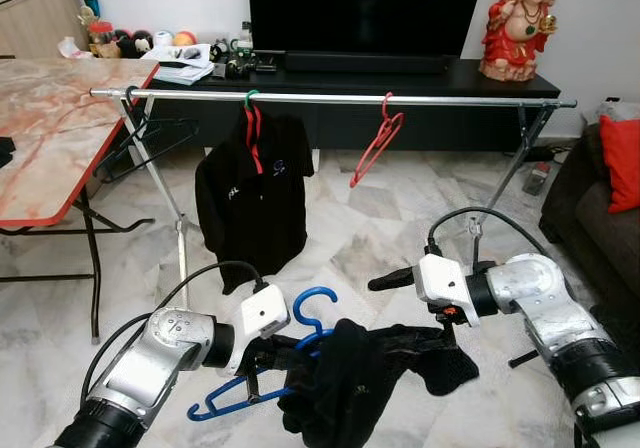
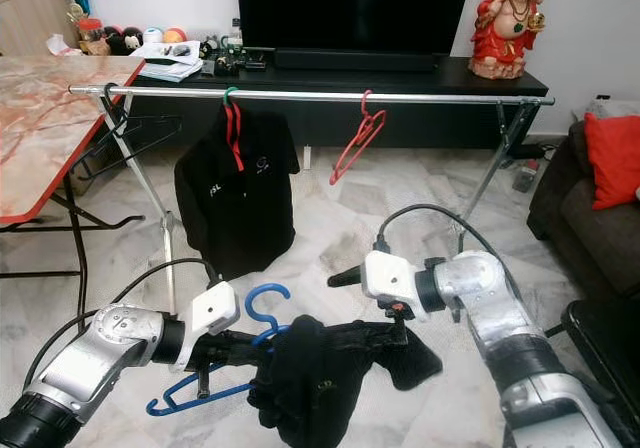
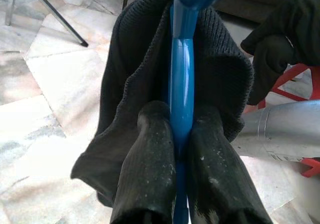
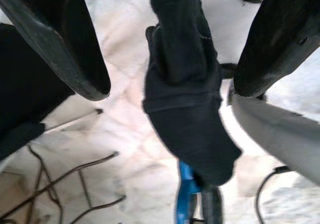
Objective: Hang hanger
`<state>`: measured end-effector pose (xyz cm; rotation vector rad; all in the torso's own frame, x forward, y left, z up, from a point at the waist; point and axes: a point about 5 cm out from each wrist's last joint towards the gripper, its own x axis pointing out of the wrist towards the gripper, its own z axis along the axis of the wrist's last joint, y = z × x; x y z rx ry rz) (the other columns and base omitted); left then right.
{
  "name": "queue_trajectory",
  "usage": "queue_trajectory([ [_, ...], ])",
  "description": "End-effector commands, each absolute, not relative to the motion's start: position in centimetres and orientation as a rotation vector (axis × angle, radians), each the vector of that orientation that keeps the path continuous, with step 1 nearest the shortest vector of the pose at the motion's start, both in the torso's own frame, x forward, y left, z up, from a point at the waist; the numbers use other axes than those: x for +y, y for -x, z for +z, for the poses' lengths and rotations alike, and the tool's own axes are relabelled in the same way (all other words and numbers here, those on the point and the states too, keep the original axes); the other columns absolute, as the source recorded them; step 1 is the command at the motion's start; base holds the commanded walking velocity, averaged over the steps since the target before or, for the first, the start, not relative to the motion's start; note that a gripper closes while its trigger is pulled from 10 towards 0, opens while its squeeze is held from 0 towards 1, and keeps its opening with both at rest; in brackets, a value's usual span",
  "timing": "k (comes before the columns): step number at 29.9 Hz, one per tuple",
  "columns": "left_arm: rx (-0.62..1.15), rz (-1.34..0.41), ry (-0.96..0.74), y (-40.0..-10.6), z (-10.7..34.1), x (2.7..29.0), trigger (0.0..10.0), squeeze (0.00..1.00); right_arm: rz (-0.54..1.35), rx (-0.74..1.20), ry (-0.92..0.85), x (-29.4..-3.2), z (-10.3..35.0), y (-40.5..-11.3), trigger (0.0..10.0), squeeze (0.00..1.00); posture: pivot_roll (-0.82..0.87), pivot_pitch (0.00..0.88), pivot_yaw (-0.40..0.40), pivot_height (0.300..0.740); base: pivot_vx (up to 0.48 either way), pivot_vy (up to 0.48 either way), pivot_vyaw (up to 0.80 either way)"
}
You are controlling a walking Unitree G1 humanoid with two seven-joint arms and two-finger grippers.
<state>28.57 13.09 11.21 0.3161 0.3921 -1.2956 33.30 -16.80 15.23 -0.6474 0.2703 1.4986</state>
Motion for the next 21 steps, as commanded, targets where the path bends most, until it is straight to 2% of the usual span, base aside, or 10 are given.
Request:
queue_trajectory([
  [1,0.349,-1.326,-0.356,-28.8,12.5,12.5,10.0,0.0,1.535,0.292,0.64,-17.0,15.2,-33.1,10.0,0.0,0.0,0.0,-0.046,0.74,0.0,0.0,0.0],
  [5,0.352,-1.33,-0.362,-28.8,12.5,12.4,10.0,0.0,1.558,0.315,0.643,-17.0,14.5,-32.9,10.0,0.0,0.0,0.0,-0.047,0.74,0.0,0.0,0.0],
  [15,0.335,-1.378,-0.379,-28.5,13.3,11.8,10.0,0.0,1.5,0.224,0.635,-15.2,14.4,-33.7,10.0,0.0,0.01,0.006,-0.055,0.74,0.0,0.0,0.0],
  [21,0.33,-1.395,-0.394,-28.4,13.6,11.5,10.0,0.0,1.581,0.26,0.612,-14.9,14.0,-33.3,10.0,0.0,0.01,0.012,-0.059,0.74,0.0,0.0,0.0],
])
